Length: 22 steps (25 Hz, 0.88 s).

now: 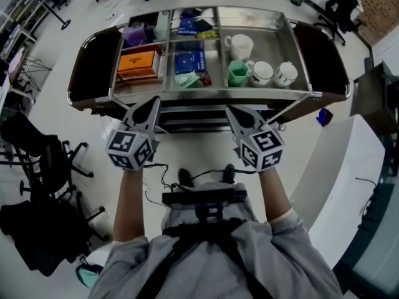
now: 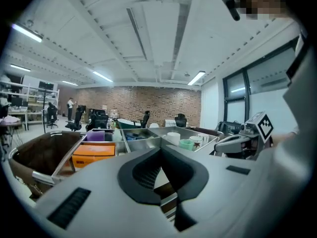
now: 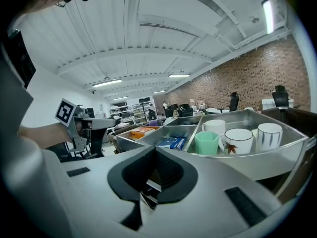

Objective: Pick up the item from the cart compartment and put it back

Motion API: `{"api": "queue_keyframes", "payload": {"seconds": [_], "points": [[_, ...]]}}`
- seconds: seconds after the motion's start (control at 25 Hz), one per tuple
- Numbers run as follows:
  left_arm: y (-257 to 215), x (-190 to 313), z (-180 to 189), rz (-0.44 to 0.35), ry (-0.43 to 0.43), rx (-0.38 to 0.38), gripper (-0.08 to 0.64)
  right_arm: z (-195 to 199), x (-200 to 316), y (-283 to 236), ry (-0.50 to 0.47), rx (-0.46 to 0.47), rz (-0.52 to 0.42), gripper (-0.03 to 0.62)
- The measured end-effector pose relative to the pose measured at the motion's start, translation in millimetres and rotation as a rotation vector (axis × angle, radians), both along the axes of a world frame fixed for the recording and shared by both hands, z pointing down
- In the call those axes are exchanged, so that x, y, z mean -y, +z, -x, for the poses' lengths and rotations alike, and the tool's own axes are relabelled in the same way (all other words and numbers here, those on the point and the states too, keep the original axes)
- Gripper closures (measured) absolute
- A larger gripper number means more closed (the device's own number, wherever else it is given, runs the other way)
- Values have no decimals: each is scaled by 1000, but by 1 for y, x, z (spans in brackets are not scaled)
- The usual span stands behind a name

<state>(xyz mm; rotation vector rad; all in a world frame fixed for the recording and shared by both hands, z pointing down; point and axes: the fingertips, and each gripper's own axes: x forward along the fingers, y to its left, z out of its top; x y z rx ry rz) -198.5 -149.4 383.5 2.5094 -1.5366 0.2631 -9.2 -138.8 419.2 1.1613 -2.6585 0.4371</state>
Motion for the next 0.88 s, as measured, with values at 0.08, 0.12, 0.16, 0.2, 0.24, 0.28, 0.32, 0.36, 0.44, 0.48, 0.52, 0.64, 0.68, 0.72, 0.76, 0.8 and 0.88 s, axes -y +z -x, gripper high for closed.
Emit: {"api": "queue_keyframes", "payload": {"seconds": [0.08,0.12,0.16,0.2,0.24,0.28,0.32,0.36,0.44,0.48,0.52,0.64,0.68,0.72,0.76,0.8,0.88], "points": [[6,-8,5,9,-26,-17,554,0,0,1,6,3,2,583],[9,-11,8,13,-38,-21,554,0,0,1,10,5,2,583],[12,-14,11,18,-49,-26,554,-1,1,1,15,6,2,583],[15,-16,14,23,-59,-31,554,-1,2,1,20,6,3,583],[19,-18,17,29,-69,-38,554,-2,3,1,27,5,5,583],[22,-20,19,33,-76,-45,554,-3,4,2,33,3,7,583],[24,-21,20,37,-82,-50,554,-4,4,2,38,-1,7,583],[26,-22,21,39,-86,-55,554,-5,5,2,42,-7,4,583],[27,-23,23,42,-92,-60,554,-6,6,1,46,-19,-4,584],[28,-24,24,42,-94,-61,554,-6,6,1,46,-24,-6,584],[29,-24,24,43,-94,-62,554,-5,6,1,45,-28,-6,584],[32,-27,23,49,-87,-66,554,-2,5,1,38,-31,-9,584],[33,-28,21,52,-82,-66,554,-1,5,0,35,-31,-10,584],[34,-29,20,54,-78,-66,554,0,5,0,33,-30,-12,584],[35,-31,19,55,-75,-66,554,0,5,-1,30,-31,-14,583],[36,-32,19,55,-74,-64,554,0,5,-1,27,-33,-15,583],[37,-34,20,58,-74,-61,554,0,5,-2,23,-36,-17,583]]}}
